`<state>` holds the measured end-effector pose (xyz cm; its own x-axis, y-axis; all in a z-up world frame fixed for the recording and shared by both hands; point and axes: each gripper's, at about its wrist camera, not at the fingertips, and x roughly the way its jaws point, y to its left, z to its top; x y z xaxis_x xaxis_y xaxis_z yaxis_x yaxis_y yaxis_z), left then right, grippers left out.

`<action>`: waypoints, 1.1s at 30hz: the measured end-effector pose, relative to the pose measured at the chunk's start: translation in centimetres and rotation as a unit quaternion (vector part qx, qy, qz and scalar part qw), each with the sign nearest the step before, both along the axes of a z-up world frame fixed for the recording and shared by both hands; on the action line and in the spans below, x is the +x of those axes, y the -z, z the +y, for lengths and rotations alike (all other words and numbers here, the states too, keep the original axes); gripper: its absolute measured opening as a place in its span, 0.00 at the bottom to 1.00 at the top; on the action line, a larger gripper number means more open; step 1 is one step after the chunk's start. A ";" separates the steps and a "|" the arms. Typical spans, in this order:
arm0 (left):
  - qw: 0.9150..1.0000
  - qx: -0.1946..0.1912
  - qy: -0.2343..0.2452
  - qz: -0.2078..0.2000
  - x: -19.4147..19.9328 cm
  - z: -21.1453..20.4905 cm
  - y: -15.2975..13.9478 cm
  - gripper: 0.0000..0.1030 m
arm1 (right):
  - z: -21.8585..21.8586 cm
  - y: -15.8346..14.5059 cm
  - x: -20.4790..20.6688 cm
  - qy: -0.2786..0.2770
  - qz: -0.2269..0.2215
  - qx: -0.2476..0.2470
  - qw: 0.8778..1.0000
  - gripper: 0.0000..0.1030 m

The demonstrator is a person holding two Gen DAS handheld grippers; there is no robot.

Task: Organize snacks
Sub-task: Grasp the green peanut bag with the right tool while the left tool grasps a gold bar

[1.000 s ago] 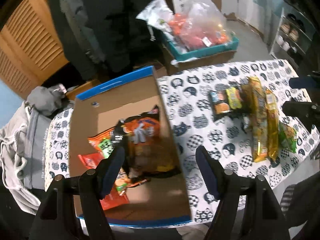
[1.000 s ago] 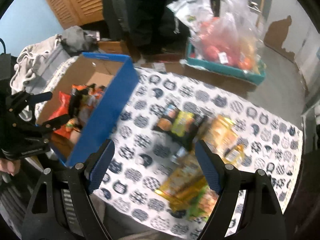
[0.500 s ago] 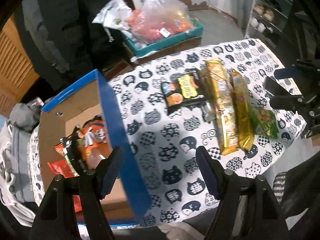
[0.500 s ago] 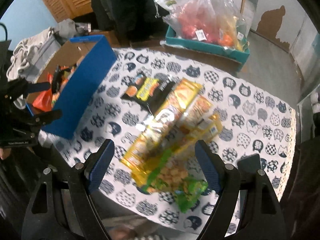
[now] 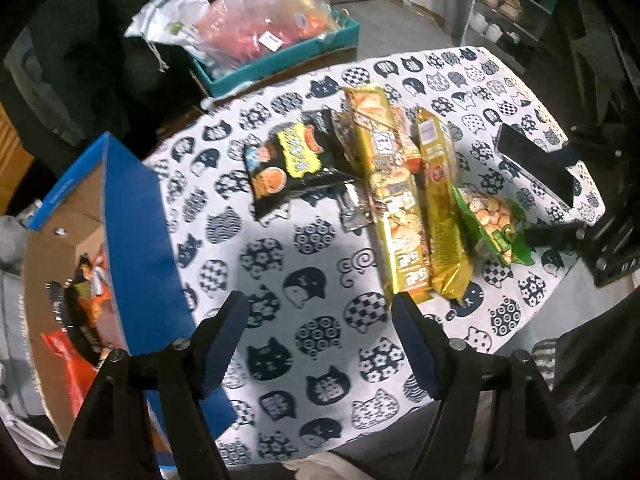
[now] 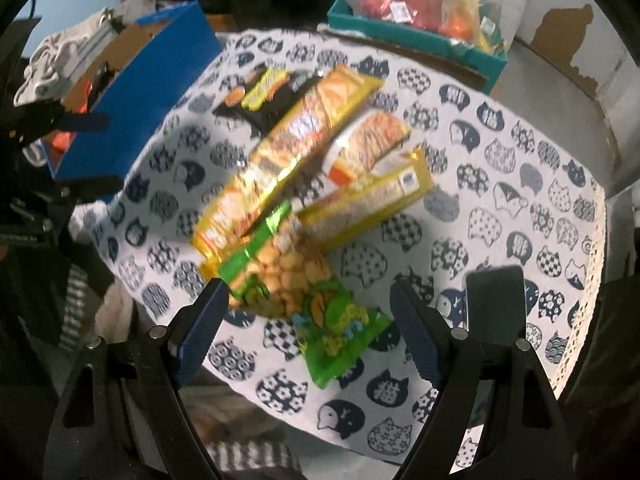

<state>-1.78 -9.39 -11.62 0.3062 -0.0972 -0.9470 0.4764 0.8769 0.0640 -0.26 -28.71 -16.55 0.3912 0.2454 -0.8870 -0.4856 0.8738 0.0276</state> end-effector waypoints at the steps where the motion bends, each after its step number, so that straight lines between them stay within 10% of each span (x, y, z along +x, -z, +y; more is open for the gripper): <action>1: 1.000 -0.002 0.001 0.002 0.0 -0.2 0.3 0.73 | 0.1 0.5 -0.1 -0.007 0.005 -0.004 1.000 0.79; 17: 1.000 0.007 0.015 0.019 1.1 -1.8 3.2 0.73 | 3.1 6.0 1.1 -0.108 0.006 -0.068 0.992 0.77; 33: 0.999 -0.013 -0.020 0.025 4.6 -5.1 3.8 0.78 | -2.3 2.9 3.5 0.006 -0.022 0.020 1.000 0.41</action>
<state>2.85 -14.52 -15.41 0.2619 -0.1115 -0.9586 0.4432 0.8963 0.0168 3.25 -30.97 -19.46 0.4333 0.2760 -0.8580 -0.4769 0.8780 0.0416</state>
